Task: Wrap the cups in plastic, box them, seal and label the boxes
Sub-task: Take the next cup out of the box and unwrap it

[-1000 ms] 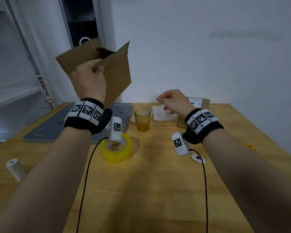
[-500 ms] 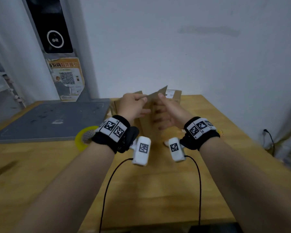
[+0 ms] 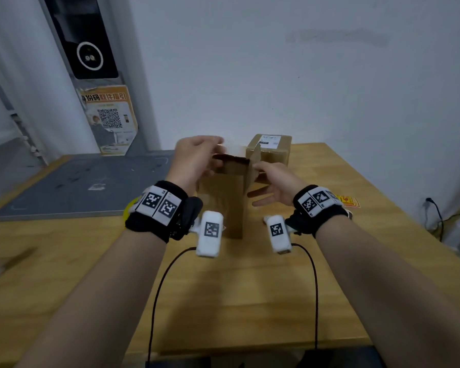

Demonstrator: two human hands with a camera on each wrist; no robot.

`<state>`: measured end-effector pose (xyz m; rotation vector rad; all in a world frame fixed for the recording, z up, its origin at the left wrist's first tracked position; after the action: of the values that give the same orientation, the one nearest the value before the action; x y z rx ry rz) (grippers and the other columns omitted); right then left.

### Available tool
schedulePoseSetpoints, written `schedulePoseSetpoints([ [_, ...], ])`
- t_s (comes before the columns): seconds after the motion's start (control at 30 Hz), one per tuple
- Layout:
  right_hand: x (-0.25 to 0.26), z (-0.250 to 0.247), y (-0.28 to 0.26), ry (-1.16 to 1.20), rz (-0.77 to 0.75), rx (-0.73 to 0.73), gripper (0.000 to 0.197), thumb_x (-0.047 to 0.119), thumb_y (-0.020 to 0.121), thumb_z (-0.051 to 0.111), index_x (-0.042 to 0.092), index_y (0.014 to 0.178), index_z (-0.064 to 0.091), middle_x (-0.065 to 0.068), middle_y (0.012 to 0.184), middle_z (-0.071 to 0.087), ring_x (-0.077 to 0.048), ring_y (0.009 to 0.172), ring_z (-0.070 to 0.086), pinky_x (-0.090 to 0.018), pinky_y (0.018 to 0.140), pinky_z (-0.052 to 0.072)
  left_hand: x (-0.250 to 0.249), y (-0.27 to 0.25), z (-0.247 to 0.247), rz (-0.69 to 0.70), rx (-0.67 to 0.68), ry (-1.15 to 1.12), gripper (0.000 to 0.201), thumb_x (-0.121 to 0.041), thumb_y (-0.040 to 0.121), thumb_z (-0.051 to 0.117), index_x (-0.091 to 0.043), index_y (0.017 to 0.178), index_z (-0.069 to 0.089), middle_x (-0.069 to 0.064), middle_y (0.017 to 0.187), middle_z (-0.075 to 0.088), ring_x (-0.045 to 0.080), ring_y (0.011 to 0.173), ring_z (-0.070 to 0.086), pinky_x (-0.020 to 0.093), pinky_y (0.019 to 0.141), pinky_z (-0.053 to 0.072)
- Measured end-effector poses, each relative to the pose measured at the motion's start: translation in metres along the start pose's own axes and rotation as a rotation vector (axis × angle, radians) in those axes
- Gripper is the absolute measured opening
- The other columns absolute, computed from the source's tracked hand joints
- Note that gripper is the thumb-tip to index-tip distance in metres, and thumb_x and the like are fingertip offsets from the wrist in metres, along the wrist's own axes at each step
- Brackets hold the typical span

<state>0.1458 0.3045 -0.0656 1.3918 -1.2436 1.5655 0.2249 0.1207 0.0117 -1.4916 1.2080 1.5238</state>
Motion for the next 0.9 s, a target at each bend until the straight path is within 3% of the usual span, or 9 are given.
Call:
schedulePoseSetpoints([
  [0.07,0.0,0.0,0.002,0.02,-0.01,-0.004,0.025,0.031,0.105,0.055,0.013,0.119,0.063,-0.016,0.124,0.068,-0.042,0.095,0.075,-0.062,0.083,0.061,0.012,0.009,-0.02,0.057,-0.135,0.069,0.011,-0.018,0.097,0.065,-0.024,0.097,0.074,-0.009,0.094,0.071,0.007,0.086,0.065,0.021,0.074,0.055],
  [0.17,-0.001,0.001,0.008,0.041,-0.012,-0.014,0.032,0.03,0.105,0.055,0.01,0.129,0.06,-0.017,0.128,0.067,-0.04,0.09,0.077,-0.06,0.078,0.062,0.037,0.015,-0.032,-0.021,-0.143,0.173,0.008,-0.026,0.087,0.072,-0.033,0.09,0.076,-0.008,0.108,0.069,0.015,0.108,0.063,0.041,0.103,0.052],
  [0.23,-0.004,0.001,0.012,0.062,-0.005,-0.013,0.035,0.03,0.106,0.054,0.008,0.132,0.058,-0.019,0.129,0.065,-0.041,0.09,0.076,-0.058,0.074,0.063,0.049,0.013,-0.031,-0.117,-0.106,0.152,0.015,-0.024,0.093,0.066,-0.033,0.096,0.077,-0.008,0.108,0.066,0.017,0.106,0.06,0.044,0.098,0.054],
  [0.3,-0.007,0.002,0.014,0.082,-0.002,-0.017,0.034,0.027,0.107,0.05,0.005,0.132,0.057,-0.022,0.127,0.067,-0.043,0.091,0.076,-0.054,0.072,0.063,0.059,0.011,-0.029,-0.22,-0.08,0.08,0.025,-0.018,0.102,0.054,-0.029,0.111,0.075,-0.003,0.1,0.063,0.02,0.095,0.06,0.036,0.074,0.056],
  [0.37,-0.01,0.0,0.015,0.089,0.005,-0.032,0.033,0.024,0.108,0.047,0.006,0.133,0.055,-0.022,0.121,0.07,-0.041,0.091,0.076,-0.053,0.071,0.063,0.063,0.012,-0.029,-0.248,-0.09,0.038,0.031,-0.016,0.104,0.048,-0.028,0.121,0.071,0.001,0.098,0.062,0.021,0.091,0.06,0.033,0.064,0.053],
  [0.47,-0.016,-0.003,0.016,0.079,0.019,-0.045,0.031,0.023,0.109,0.043,0.007,0.135,0.052,-0.021,0.114,0.072,-0.038,0.091,0.077,-0.053,0.077,0.063,0.07,0.012,-0.028,-0.267,-0.074,0.017,0.042,-0.006,0.099,0.048,-0.027,0.132,0.063,0.005,0.097,0.06,0.02,0.088,0.061,0.036,0.064,0.055],
  [0.63,-0.022,-0.008,0.018,0.087,0.013,-0.055,0.033,0.021,0.109,0.042,0.008,0.138,0.049,-0.017,0.106,0.07,-0.033,0.085,0.078,-0.05,0.075,0.064,0.091,0.005,-0.028,-0.352,-0.025,-0.054,0.062,0.003,0.091,0.062,-0.035,0.139,0.051,0.006,0.12,0.062,0.025,0.108,0.065,0.046,0.078,0.062],
  [0.77,-0.026,-0.009,0.018,0.113,0.007,-0.058,0.03,0.023,0.108,0.046,0.01,0.134,0.051,-0.018,0.108,0.071,-0.033,0.084,0.078,-0.047,0.069,0.064,0.103,-0.001,-0.03,-0.374,-0.045,-0.096,0.059,-0.006,0.087,0.076,-0.036,0.133,0.054,0.006,0.129,0.061,0.027,0.109,0.068,0.051,0.087,0.062],
  [0.9,-0.029,-0.007,0.017,0.137,0.0,-0.066,0.03,0.026,0.107,0.05,0.011,0.133,0.052,-0.019,0.111,0.072,-0.035,0.086,0.078,-0.046,0.069,0.063,0.107,-0.007,-0.03,-0.356,-0.05,-0.104,0.059,-0.01,0.087,0.079,-0.036,0.134,0.054,0.003,0.125,0.063,0.026,0.109,0.068,0.052,0.089,0.061],
])
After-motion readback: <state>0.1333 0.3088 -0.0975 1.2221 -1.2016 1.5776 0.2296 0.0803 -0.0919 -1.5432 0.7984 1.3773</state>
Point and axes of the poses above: each hand's wrist, its own y-axis towards the middle knuckle, its own z-axis out of the palm, x = y × z, the point moved 5 cm from there along y, towards the middle knuckle
